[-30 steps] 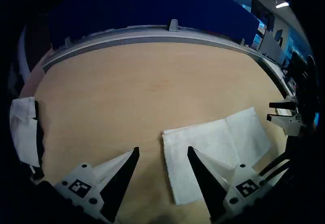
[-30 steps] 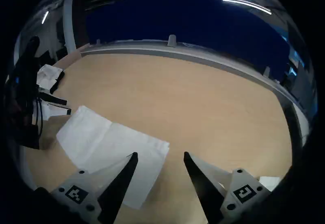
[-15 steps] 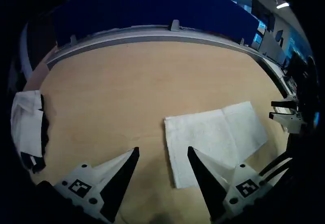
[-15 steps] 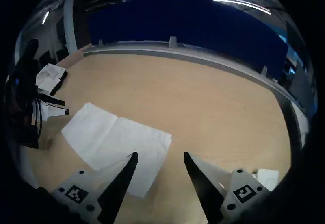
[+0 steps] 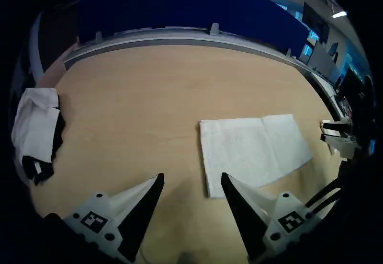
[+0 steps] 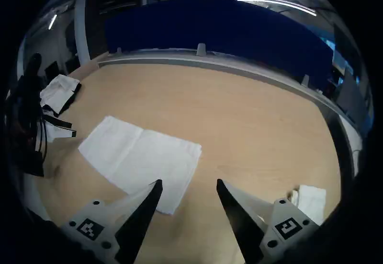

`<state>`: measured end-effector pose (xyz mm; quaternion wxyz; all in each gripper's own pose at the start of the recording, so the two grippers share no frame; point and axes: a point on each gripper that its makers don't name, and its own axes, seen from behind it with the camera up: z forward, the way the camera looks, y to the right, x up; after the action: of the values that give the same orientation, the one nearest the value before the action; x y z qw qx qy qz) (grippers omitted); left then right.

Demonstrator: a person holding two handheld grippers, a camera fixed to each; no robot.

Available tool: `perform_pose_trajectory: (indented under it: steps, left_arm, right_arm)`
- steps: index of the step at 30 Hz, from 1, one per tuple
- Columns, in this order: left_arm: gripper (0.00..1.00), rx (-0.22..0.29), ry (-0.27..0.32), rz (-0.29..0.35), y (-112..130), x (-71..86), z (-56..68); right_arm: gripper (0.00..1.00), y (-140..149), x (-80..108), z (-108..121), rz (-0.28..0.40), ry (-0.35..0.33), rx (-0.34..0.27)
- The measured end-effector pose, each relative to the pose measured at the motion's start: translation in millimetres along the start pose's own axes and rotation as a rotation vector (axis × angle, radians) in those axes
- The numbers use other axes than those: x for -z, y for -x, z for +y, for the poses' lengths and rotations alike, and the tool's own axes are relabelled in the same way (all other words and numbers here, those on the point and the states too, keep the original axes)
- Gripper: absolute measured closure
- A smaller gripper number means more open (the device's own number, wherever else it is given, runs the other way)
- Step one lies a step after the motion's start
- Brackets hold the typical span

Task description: Fold towel

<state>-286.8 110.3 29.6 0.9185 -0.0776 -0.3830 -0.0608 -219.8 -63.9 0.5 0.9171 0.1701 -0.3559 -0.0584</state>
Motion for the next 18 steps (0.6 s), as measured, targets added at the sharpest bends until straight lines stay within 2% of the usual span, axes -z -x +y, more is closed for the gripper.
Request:
perform_pose_trajectory:
  steps: [3, 9, 18]
  left_arm:
    - [0.12, -0.005, -0.004, 0.004, -0.3, 2.1, -1.3]
    - [0.12, -0.010, -0.020, 0.013, 4.4, 11.4, -5.4]
    - [0.12, 0.040, -0.070, 0.015, 27.6, 32.7, -21.7]
  right_arm:
    - [0.13, -0.1, 0.2, -2.8, -0.002, -0.008, 0.010]
    - [0.13, 5.7, 0.2, -12.6, -0.022, -0.043, 0.074]
    - [0.13, 23.7, -0.1, -25.7, -0.070, -0.113, 0.160]
